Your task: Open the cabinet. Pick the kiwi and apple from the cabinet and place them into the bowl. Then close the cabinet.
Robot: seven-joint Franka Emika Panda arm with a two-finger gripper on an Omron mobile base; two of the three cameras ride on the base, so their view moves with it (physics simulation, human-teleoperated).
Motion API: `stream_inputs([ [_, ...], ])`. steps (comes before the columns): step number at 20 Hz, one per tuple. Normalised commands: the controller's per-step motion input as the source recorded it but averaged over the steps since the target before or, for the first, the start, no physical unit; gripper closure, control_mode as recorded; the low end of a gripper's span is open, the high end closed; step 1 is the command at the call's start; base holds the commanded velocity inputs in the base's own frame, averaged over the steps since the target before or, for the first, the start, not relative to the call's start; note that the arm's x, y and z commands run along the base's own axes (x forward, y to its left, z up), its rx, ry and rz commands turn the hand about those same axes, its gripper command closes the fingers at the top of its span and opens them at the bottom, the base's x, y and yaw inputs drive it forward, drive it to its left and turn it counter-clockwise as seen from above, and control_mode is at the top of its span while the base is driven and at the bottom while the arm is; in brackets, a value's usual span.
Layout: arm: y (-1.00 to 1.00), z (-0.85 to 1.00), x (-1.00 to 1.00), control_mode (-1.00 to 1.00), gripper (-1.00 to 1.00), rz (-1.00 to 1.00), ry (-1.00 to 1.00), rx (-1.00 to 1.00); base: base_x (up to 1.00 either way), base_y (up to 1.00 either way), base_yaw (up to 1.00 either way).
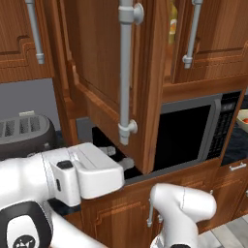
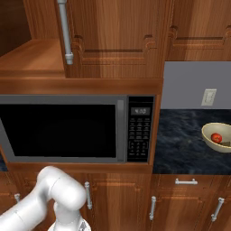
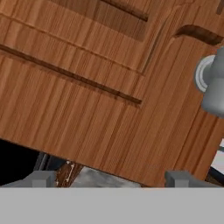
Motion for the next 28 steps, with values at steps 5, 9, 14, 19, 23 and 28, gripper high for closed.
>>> stream_inputs([
  [5, -0.52, 0.14, 0.00, -1.00, -1.00, 0.00, -0.07, -0.02, 0.00, 0.00, 0.00],
  [9, -0.45, 0.20, 0.00, -1.00, -1.00, 0.00, -0.11, -0.03, 0.00, 0.00, 0.00],
  [14, -0.39, 0.19, 0.16, -1.00, -1.00, 0.00, -0.07, -0.02, 0.00, 0.00, 0.00],
  [19, -0.33, 0.28, 0.29, -1.00, -1.00, 0.00, -0.06, -0.03, 0.00, 0.00, 0.00],
  [23, -0.24, 0.37, 0.34, -1.00, -1.00, 0.00, -0.07, -0.05, 0.00, 0.00, 0.00],
  [28, -0.13, 0.50, 0.37, -1.00, -1.00, 0.00, -0.03, -0.07, 0.00, 0.00, 0.00],
])
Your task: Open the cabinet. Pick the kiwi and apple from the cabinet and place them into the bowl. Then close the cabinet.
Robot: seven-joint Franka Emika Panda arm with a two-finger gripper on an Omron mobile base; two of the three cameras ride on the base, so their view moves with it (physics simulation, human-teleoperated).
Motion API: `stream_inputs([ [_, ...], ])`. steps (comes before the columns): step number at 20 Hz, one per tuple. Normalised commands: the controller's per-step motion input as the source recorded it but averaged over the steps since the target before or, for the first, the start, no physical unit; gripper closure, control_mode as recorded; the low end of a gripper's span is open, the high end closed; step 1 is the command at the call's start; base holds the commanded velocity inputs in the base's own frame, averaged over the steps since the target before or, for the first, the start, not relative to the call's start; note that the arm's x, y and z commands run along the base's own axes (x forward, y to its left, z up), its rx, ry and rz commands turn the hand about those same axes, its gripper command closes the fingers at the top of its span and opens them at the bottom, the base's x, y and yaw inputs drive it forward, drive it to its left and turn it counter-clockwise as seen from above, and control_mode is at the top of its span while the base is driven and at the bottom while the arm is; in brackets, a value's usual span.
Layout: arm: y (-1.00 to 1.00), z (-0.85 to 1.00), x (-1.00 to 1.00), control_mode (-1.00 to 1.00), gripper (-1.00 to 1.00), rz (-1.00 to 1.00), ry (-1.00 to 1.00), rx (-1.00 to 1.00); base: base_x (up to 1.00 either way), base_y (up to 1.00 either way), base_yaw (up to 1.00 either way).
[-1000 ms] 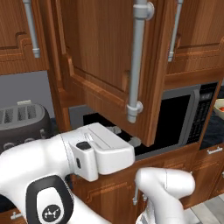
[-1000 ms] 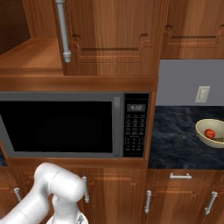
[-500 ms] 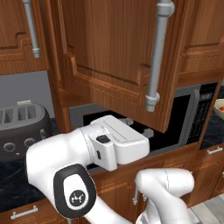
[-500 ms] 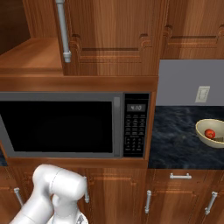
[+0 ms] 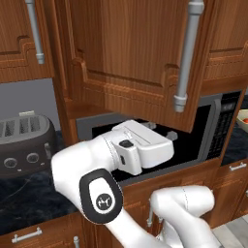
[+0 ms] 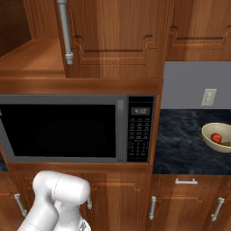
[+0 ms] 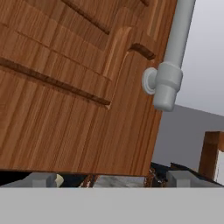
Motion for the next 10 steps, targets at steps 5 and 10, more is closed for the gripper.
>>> stream_inputs([
  [5, -0.06, 0.63, 0.46, -1.00, -1.00, 0.00, 0.02, -0.08, 0.00, 0.00, 0.00],
  [10, -0.11, 0.62, 0.52, -1.00, -1.00, 0.00, 0.13, -0.08, 0.00, 0.00, 0.00],
])
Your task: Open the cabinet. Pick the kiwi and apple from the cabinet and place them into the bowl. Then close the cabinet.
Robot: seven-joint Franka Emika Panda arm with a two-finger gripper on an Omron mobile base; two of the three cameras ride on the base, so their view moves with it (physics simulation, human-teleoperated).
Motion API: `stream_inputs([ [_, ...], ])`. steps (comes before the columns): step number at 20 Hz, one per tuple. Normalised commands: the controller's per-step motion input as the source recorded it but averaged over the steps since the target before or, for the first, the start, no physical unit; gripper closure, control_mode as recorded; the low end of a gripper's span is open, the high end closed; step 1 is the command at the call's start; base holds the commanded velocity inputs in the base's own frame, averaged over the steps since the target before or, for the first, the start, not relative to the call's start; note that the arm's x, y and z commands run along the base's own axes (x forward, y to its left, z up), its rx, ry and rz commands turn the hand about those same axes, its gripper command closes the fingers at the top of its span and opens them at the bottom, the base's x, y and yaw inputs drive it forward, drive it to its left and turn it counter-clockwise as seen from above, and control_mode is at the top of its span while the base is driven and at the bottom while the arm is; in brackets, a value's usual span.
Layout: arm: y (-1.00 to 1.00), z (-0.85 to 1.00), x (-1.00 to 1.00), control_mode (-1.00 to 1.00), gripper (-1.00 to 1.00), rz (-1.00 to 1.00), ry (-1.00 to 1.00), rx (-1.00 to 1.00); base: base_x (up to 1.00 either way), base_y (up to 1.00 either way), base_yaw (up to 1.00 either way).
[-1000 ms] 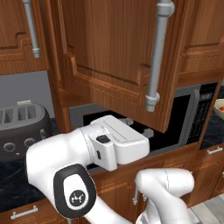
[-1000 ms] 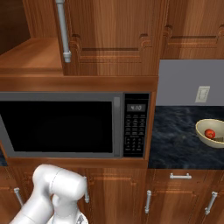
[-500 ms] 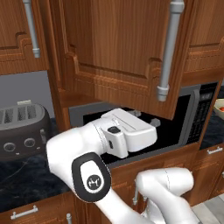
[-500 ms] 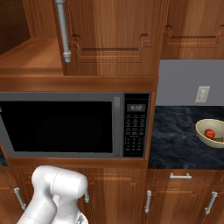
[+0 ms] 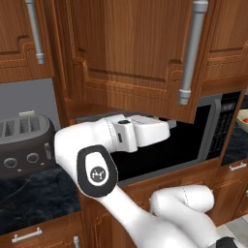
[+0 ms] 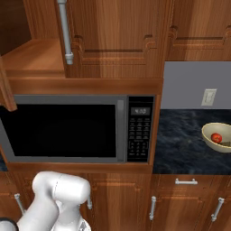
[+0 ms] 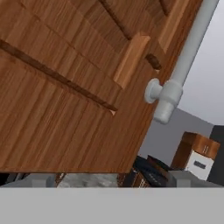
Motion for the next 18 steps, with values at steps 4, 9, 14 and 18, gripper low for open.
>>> stream_inputs([
  [4, -0.27, 0.56, 0.61, -1.00, -1.00, 0.02, 0.14, -0.08, 0.00, 0.00, 0.00],
  [9, -0.39, 0.46, 0.69, -1.00, -1.00, 0.10, 0.09, -0.07, 0.00, 0.00, 0.00],
  [14, -0.66, 0.49, 0.69, -1.00, -1.00, 0.26, 0.07, -0.01, 0.00, 0.00, 0.00],
  [18, -0.65, 0.49, 0.43, -1.00, -1.00, 0.36, 0.03, -0.01, 0.00, 0.00, 0.00],
])
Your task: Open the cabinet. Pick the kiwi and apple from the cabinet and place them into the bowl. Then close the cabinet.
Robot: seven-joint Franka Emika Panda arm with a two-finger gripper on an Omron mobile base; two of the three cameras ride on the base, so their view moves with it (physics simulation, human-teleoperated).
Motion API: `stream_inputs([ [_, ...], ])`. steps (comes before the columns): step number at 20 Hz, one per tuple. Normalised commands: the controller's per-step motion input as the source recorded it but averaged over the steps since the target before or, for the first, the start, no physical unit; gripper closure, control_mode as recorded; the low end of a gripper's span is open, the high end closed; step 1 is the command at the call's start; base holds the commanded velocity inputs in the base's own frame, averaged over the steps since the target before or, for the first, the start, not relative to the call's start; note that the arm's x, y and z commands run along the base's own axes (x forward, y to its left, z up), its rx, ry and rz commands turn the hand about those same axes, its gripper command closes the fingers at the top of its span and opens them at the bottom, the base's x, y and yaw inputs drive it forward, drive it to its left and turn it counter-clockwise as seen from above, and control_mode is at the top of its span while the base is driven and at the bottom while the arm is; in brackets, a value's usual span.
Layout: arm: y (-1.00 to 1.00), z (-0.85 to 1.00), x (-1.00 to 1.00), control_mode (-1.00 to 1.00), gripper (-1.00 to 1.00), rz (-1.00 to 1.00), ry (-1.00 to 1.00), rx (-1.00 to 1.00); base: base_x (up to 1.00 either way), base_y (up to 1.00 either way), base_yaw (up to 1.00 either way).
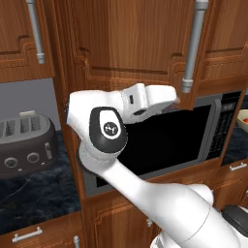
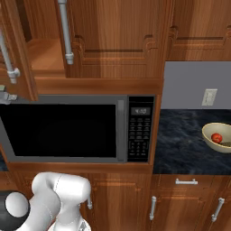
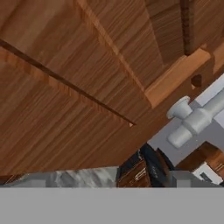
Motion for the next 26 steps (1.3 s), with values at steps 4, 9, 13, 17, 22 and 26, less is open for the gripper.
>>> stream_inputs([
  [4, -0.54, 0.40, 0.34, -1.00, -1.00, 0.41, 0.09, -0.04, 0.00, 0.00, 0.00],
  [9, -0.51, 0.45, 0.43, -1.00, -1.00, 0.42, 0.20, -0.10, 0.00, 0.00, 0.00],
  [13, -0.44, 0.44, 0.49, -1.00, -1.00, 0.40, 0.25, -0.14, 0.00, 0.00, 0.00],
  [17, -0.44, 0.40, 0.54, -1.00, -1.00, 0.38, 0.23, -0.13, 0.00, 0.00, 0.00],
  [22, -0.44, 0.31, 0.62, -1.00, -1.00, 0.38, 0.21, -0.10, 0.00, 0.00, 0.00],
  [26, -0.25, 0.15, 0.59, -1.00, -1.00, 0.35, 0.20, -0.11, 0.00, 0.00, 0.00],
])
